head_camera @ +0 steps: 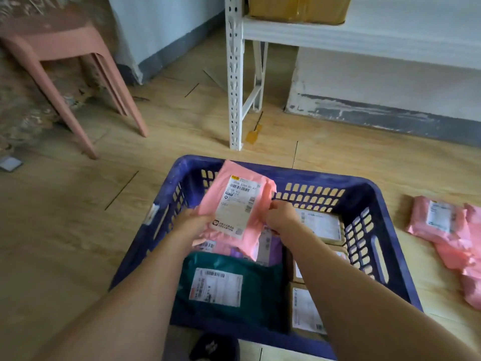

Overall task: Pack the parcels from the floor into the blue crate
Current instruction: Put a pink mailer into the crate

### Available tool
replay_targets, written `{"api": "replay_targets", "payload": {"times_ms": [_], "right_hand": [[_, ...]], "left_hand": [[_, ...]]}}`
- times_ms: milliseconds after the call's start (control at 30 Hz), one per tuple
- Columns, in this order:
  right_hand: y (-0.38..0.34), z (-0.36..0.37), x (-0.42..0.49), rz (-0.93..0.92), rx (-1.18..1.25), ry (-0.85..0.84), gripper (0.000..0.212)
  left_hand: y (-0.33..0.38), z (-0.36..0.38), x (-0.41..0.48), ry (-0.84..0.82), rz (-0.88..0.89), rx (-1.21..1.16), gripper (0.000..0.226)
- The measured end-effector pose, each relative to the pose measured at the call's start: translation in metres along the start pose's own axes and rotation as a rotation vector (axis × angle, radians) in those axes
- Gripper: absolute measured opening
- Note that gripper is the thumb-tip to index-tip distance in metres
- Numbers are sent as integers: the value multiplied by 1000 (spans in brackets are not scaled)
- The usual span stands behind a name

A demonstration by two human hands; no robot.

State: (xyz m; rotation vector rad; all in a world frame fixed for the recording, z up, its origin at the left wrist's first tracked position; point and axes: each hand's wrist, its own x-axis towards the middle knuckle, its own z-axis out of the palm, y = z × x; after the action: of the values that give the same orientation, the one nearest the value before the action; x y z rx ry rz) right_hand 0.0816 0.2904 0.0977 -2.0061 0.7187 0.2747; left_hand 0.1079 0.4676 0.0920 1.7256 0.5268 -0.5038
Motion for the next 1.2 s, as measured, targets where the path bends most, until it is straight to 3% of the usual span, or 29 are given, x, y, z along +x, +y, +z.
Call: {"api": "replay_targets", "payload": {"times_ms": [167,267,433,567,633,733,833,900,967,1100,1200], "right_hand": [[21,49,22,71,-148,-116,18],[33,74,36,149,-67,-158,22],[38,98,59,164,-21,-251,20],[38,117,68,106,-61,-362,49],[34,120,68,14,-143,-333,67],[29,116,63,-122,-279,-183,74],[31,115,56,-281,-512,-215,75],[41,119,51,-385,-685,-321,68],[52,125,48,-412,-805,-388,70],[63,128,48,-411,-993,-509,94],[64,125,48,-392,-955,-523,91]], "left_hand": [[-30,-13,39,95,-66,291,41],[-48,-13,58,125,-76,503,33],[-56,-11,78,213,-44,777,45],[-68,-12,74,170,100,1110,47],[-75,-11,72,154,190,1147,64],[-75,-8,70,181,410,1325,85],[-77,-8,76,112,507,1464,77],[-81,-8,77,-51,408,1458,57],[-86,-8,75,-156,288,1458,51],[-88,-6,78,-326,64,1465,75],[-87,-6,81,-413,-65,1421,86]]}}
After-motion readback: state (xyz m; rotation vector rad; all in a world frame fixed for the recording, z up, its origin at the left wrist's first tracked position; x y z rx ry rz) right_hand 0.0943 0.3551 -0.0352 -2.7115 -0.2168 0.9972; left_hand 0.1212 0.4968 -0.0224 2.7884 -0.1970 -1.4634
